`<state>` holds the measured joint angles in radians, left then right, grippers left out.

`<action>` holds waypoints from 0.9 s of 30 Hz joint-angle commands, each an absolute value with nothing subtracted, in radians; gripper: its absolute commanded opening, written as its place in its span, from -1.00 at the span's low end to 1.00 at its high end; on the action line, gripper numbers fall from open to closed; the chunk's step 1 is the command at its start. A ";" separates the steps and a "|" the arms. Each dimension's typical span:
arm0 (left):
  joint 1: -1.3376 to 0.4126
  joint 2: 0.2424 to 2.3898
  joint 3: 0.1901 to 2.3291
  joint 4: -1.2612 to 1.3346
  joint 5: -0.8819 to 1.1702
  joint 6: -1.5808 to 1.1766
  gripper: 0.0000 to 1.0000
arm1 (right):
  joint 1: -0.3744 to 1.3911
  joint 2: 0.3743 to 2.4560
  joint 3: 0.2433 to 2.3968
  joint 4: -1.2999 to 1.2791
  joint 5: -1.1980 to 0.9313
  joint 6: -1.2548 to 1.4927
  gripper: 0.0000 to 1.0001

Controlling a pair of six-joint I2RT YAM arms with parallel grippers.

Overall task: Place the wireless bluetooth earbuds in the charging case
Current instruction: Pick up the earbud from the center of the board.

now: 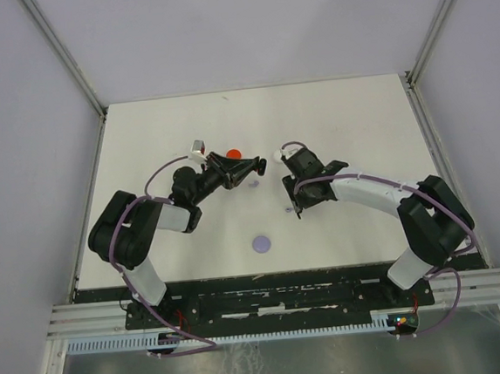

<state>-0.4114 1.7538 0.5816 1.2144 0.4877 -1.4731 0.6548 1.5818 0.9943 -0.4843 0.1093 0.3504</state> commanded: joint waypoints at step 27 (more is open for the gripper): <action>-0.374 1.744 0.556 1.296 0.506 -1.514 -0.94 | 0.678 1.735 1.064 -0.449 0.127 0.350 -0.07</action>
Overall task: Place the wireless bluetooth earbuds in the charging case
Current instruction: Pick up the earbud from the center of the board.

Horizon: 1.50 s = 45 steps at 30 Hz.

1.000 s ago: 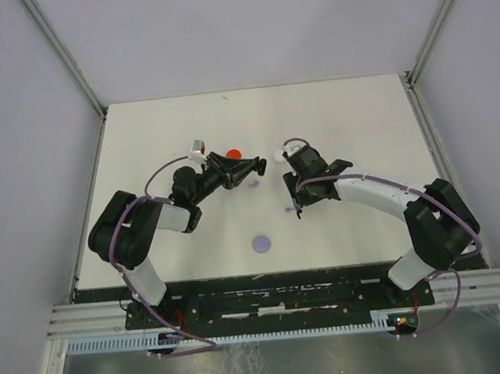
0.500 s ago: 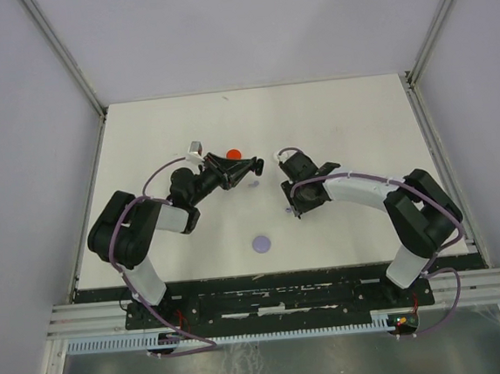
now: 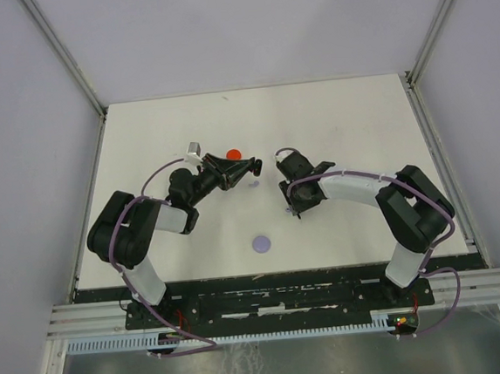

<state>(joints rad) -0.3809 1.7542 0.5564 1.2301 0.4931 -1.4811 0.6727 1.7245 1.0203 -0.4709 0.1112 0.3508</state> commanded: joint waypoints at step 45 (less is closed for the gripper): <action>-0.398 1.746 0.563 1.285 0.503 -1.586 -0.94 | 0.673 1.266 0.809 0.373 0.154 0.226 -0.97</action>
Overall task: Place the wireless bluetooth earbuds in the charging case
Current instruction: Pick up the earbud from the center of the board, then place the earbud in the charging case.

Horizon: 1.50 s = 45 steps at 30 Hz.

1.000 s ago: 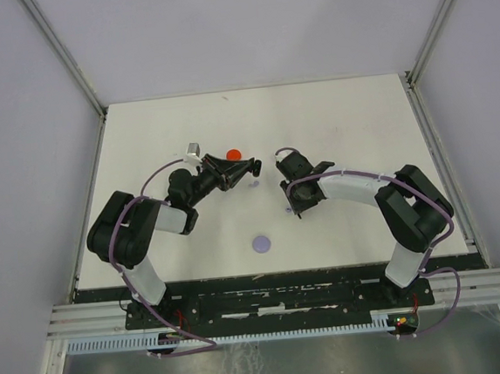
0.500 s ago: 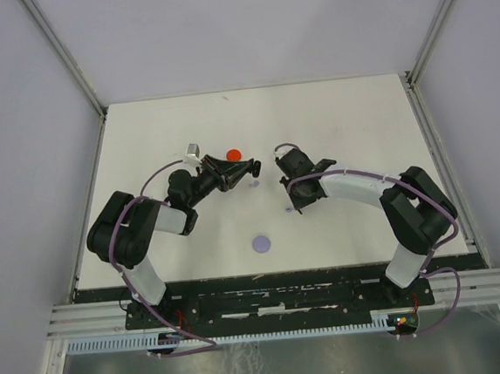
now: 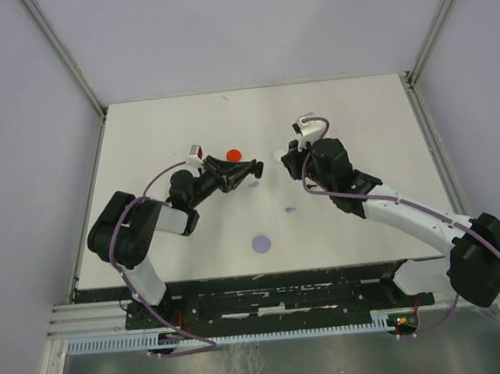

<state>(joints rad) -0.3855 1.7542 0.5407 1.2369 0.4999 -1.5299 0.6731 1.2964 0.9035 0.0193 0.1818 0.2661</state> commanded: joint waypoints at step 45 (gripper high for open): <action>-0.465 1.786 0.674 1.280 0.490 -1.695 -0.94 | 0.674 1.411 0.525 1.064 -0.061 0.087 -0.97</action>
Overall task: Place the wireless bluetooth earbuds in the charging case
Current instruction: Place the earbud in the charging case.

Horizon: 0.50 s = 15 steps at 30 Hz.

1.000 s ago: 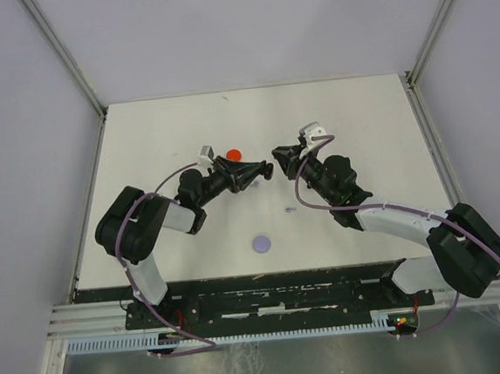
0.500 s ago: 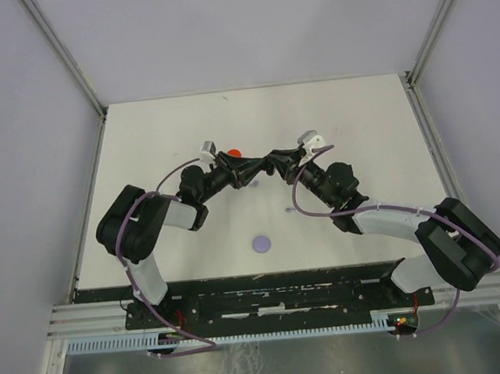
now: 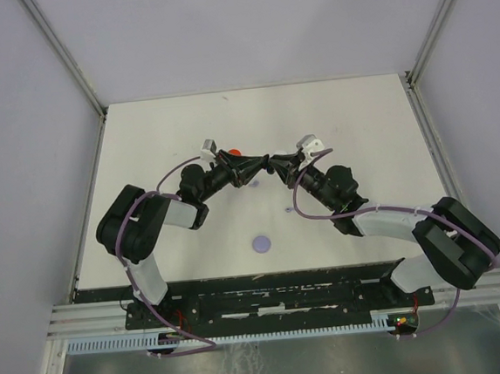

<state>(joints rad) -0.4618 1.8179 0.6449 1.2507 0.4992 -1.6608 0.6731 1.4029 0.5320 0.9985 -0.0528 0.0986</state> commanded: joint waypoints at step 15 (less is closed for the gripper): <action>-0.465 1.779 0.664 1.289 0.495 -1.695 -0.94 | 0.673 1.428 0.523 1.077 -0.040 0.075 -0.97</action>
